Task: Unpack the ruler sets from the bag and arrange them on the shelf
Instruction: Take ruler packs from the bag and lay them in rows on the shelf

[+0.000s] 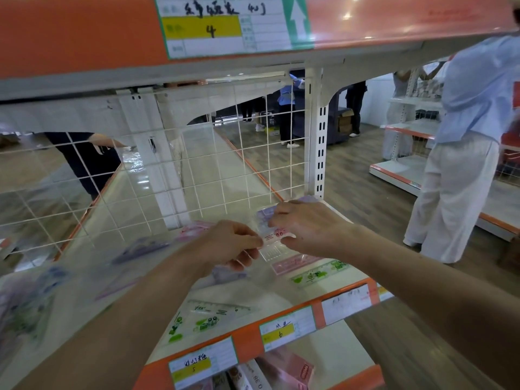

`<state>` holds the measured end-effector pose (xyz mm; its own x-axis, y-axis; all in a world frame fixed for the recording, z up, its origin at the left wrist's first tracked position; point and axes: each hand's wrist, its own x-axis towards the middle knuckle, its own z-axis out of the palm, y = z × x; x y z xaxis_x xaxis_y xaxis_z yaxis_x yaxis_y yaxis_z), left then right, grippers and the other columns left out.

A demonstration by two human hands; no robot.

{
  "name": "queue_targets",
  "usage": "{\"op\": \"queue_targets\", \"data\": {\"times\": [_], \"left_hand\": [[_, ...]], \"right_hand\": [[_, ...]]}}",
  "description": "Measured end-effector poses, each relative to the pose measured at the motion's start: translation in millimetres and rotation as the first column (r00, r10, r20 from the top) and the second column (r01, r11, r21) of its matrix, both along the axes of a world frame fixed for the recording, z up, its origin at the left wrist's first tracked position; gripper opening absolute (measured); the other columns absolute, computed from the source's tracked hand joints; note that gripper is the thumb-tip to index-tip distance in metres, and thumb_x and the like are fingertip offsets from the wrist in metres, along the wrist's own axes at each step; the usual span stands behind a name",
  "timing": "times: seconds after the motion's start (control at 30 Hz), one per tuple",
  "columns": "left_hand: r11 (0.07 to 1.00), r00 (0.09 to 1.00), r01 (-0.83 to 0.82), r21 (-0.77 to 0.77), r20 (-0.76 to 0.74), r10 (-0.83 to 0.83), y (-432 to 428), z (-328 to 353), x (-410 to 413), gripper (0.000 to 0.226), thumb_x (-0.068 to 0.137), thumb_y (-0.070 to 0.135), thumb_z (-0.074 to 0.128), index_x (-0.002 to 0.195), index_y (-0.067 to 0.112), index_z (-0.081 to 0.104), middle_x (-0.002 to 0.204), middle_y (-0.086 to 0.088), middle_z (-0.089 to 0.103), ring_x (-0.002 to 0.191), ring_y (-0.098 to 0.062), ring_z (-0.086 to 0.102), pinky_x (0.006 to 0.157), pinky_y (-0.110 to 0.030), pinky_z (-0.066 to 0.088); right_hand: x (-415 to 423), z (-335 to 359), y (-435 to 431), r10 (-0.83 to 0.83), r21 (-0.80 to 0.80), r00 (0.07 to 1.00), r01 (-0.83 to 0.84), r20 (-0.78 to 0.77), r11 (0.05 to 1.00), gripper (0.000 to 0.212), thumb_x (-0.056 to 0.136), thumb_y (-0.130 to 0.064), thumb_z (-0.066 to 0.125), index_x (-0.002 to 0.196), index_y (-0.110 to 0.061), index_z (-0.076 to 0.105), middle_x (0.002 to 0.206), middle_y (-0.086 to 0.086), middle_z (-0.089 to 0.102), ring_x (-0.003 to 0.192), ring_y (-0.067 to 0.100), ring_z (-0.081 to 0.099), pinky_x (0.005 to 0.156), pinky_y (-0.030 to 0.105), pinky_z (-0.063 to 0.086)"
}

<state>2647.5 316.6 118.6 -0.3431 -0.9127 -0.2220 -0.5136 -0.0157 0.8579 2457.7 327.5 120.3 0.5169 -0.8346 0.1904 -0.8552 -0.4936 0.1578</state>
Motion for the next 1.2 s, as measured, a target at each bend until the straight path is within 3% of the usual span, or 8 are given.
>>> {"op": "queue_targets", "data": {"times": [0.2, 0.37, 0.63, 0.87, 0.97, 1.1, 1.2], "left_hand": [[0.982, 0.982, -0.010, -0.189, 0.183, 0.045, -4.6, -4.8, 3.6, 0.010, 0.092, 0.014, 0.056, 0.088, 0.011, 0.065, 0.074, -0.003, 0.064, 0.062, -0.012, 0.056, 0.058, -0.021, 0.047], [0.969, 0.965, -0.001, -0.249, 0.253, 0.066, -7.3, -9.5, 12.0, 0.012, 0.090, 0.012, 0.055, 0.091, 0.007, 0.066, 0.080, -0.009, 0.066, 0.060, -0.011, 0.054, 0.056, -0.018, 0.045], [0.943, 0.957, 0.019, -0.334, 0.279, 0.079, -11.3, -12.9, 11.8, 0.011, 0.088, 0.009, 0.056, 0.086, 0.008, 0.067, 0.082, -0.009, 0.067, 0.060, -0.009, 0.054, 0.065, -0.023, 0.049], [0.933, 0.954, 0.038, -0.357, 0.292, 0.073, -9.9, -11.2, 18.5, 0.018, 0.088, 0.011, 0.057, 0.071, 0.017, 0.062, 0.111, -0.008, 0.068, 0.059, -0.008, 0.054, 0.066, -0.025, 0.049], [0.928, 0.942, 0.026, -0.371, 0.320, 0.102, -8.4, -10.3, 26.4, 0.015, 0.087, 0.014, 0.058, 0.073, 0.014, 0.064, 0.102, -0.006, 0.069, 0.062, -0.012, 0.057, 0.068, -0.029, 0.052], [0.924, 0.929, -0.020, -0.382, 0.335, 0.159, -3.1, -8.0, 42.9, 0.021, 0.084, 0.013, 0.056, 0.083, -0.005, 0.066, 0.066, 0.005, 0.057, 0.058, -0.009, 0.054, 0.062, -0.024, 0.047], [0.929, 0.925, -0.060, -0.366, 0.329, 0.189, 5.0, -2.9, 61.3, 0.018, 0.085, 0.015, 0.057, 0.081, 0.001, 0.067, 0.068, -0.003, 0.059, 0.061, -0.013, 0.054, 0.061, -0.025, 0.045]], "right_hand": [[-18.8, 1.8, -7.4, -0.120, 0.125, 0.984, 0.136, -0.133, 0.983, 0.024, 0.086, -0.015, 0.053, 0.106, -0.020, 0.065, 0.107, 0.001, 0.062, 0.105, 0.020, 0.056, 0.090, 0.039, 0.049], [-29.7, -4.1, -5.2, -0.155, 0.223, 0.957, 0.211, -0.245, 0.952, 0.028, 0.092, -0.016, 0.050, 0.116, -0.019, 0.064, 0.114, 0.000, 0.060, 0.107, 0.018, 0.057, 0.084, 0.025, 0.046], [-37.0, -7.9, -6.3, -0.228, 0.282, 0.939, 0.299, -0.259, 0.912, 0.026, 0.092, -0.012, 0.051, 0.114, -0.010, 0.065, 0.114, 0.004, 0.062, 0.101, 0.020, 0.061, 0.087, 0.031, 0.052], [-30.4, 0.3, -0.6, -0.196, 0.307, 0.957, 0.256, -0.212, 0.917, 0.033, 0.095, -0.016, 0.051, 0.127, -0.019, 0.057, 0.128, -0.005, 0.054, 0.114, 0.014, 0.053, 0.092, 0.024, 0.042], [-15.3, 7.3, -2.2, -0.156, 0.265, 0.970, 0.203, -0.188, 0.943, 0.034, 0.095, -0.019, 0.049, 0.129, -0.021, 0.056, 0.130, -0.004, 0.055, 0.118, 0.015, 0.051, 0.092, 0.025, 0.039], [18.0, 10.8, -10.3, -0.110, 0.221, 0.980, 0.145, -0.164, 0.965, 0.027, 0.093, -0.022, 0.049, 0.116, -0.017, 0.063, 0.120, 0.000, 0.062, 0.111, 0.021, 0.056, 0.090, 0.031, 0.046], [45.3, 14.2, -12.7, -0.035, 0.223, 0.992, 0.061, -0.121, 0.973, 0.028, 0.095, -0.027, 0.048, 0.119, -0.023, 0.060, 0.124, -0.001, 0.057, 0.115, 0.021, 0.052, 0.088, 0.028, 0.039]]}}
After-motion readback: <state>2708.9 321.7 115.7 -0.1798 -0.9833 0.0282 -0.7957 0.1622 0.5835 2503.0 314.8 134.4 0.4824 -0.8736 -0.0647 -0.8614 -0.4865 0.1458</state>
